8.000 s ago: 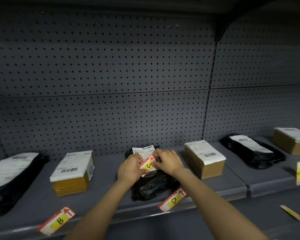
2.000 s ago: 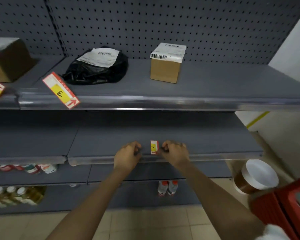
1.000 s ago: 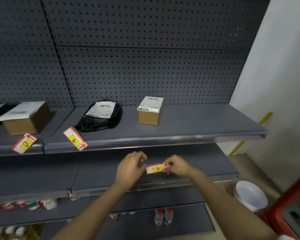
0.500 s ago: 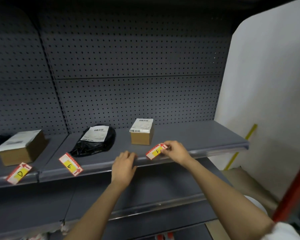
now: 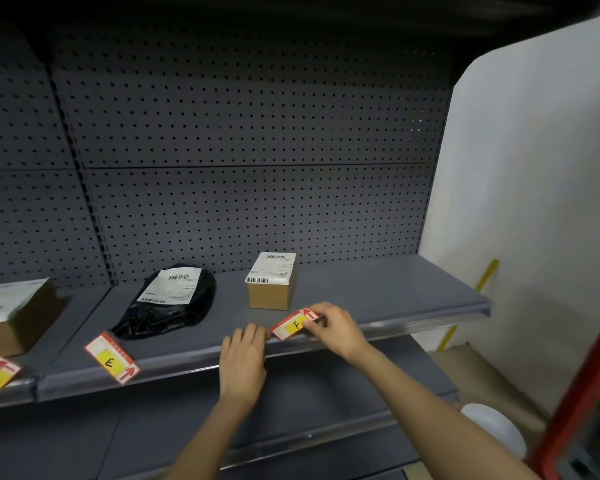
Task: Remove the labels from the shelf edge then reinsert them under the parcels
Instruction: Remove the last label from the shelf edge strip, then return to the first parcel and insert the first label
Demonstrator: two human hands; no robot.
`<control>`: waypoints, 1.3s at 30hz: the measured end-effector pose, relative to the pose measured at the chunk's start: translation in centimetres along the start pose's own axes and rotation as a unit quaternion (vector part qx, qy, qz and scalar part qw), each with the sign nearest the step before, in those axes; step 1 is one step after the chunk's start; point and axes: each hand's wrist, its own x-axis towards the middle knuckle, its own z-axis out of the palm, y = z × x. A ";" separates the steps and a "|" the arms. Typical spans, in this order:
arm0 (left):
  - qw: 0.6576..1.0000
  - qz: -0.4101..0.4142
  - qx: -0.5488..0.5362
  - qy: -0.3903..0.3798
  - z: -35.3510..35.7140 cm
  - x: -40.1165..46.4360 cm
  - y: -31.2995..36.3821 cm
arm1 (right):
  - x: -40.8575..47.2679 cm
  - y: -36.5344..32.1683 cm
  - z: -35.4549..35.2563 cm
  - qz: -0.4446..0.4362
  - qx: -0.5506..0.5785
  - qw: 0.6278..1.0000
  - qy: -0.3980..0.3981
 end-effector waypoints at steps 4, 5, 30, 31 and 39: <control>1.000 -0.001 -0.011 0.003 -0.3 -0.2 0.2 | 0.1 0.1 0.1 -0.010 -0.006 1.000 0.006; 1.000 -0.002 -0.021 0.003 -0.3 -0.3 0.1 | 0.1 0.1 0.2 -0.013 -0.010 1.000 0.004; 0.993 -0.080 -0.053 0.064 -4.4 -4.8 -4.0 | -1.7 -2.4 1.8 -0.134 -0.075 0.988 0.011; 0.993 -0.088 -0.050 0.067 -4.7 -5.5 -4.6 | -1.8 -3.0 2.5 -0.155 -0.073 0.985 0.000; 0.980 -0.175 0.000 0.096 -9.6 -11.4 -12.6 | -3.1 -11.8 10.7 -0.286 -0.047 0.950 -0.119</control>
